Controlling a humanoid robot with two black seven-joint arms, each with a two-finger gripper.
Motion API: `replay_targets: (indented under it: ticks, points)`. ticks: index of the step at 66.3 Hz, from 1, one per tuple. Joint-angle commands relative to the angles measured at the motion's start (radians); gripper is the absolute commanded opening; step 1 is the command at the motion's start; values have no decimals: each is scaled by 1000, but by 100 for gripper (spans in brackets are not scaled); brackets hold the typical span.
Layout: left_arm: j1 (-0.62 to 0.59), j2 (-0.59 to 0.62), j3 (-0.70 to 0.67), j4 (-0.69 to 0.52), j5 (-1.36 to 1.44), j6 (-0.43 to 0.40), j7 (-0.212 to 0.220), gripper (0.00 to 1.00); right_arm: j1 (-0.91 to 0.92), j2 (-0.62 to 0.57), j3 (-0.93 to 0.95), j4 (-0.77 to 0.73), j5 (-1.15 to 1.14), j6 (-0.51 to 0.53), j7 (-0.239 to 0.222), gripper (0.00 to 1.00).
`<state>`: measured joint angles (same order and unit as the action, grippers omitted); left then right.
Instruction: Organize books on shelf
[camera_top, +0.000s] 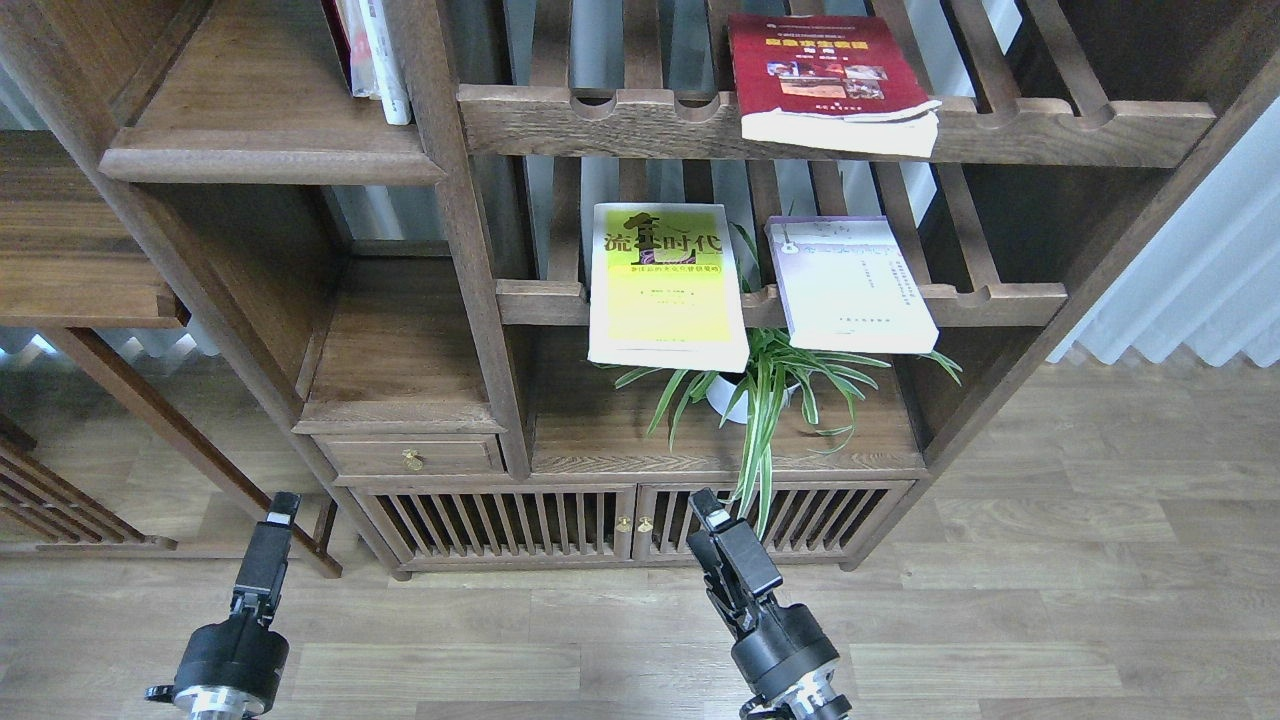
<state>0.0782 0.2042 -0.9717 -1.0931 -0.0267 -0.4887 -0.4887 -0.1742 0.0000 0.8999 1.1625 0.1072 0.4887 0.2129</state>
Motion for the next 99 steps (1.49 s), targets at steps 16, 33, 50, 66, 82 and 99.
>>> replay_targets:
  ticks: [16,33,50,66,82,99]
  points:
    - [0,-3,-1,6,1,0,0,100,-1,0,4,0,0,0,2,99]
    - [0,-3,1,19,1,0,0,100,-1,0,-1,0,0,0,3,99]
    - [0,-3,-4,21,1,0,0,100,-1,0,-6,-1,2,0,2,99]
    - [23,-2,-39,51,1,0,0,100,1,0,-3,-6,2,0,6,99]
    - [37,-2,-28,71,1,0,0,100,38,0,54,-64,12,0,9,99]
    - [23,-3,-27,73,1,0,0,100,93,0,88,-83,12,0,9,99]
